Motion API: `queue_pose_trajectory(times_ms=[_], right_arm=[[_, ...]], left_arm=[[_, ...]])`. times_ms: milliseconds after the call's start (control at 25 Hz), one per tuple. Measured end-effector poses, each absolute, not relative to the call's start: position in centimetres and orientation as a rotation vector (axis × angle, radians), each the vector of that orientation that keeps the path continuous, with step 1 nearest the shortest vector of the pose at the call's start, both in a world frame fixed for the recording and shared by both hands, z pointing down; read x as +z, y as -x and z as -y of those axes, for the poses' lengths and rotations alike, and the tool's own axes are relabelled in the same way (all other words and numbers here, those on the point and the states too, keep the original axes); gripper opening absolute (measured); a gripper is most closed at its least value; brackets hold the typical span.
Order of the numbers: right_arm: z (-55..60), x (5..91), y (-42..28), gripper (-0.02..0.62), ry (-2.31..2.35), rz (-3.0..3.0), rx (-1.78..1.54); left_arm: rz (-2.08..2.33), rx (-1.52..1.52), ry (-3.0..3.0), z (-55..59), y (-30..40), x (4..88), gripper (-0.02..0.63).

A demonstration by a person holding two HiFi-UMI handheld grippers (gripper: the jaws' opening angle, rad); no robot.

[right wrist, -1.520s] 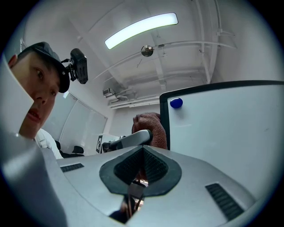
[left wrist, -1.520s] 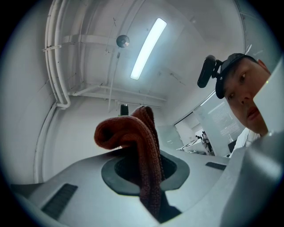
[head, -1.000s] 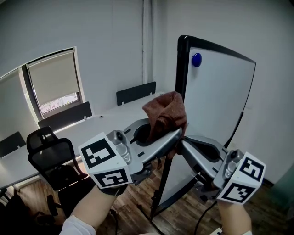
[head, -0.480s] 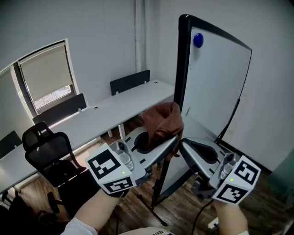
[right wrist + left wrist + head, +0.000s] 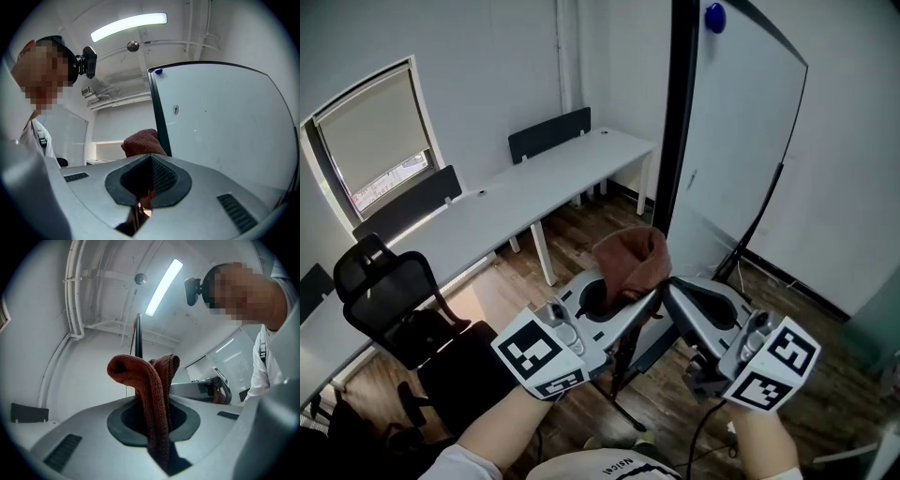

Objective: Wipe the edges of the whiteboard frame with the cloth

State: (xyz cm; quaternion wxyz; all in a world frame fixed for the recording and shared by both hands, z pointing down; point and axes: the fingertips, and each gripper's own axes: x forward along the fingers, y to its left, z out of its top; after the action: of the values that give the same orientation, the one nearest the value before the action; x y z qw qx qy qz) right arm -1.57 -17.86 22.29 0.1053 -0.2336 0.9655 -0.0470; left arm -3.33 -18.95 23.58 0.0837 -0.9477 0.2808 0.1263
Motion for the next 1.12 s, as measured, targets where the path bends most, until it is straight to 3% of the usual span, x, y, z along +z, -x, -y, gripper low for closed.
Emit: queue_pose_trajectory(times_ms=[1120], right_arm=[[19.0,35.6,2.1,0.004,0.881,-2.794,-0.437]], left_arm=[[-0.834,0.307,2.916,19.3,3.6,39.0,0.061]])
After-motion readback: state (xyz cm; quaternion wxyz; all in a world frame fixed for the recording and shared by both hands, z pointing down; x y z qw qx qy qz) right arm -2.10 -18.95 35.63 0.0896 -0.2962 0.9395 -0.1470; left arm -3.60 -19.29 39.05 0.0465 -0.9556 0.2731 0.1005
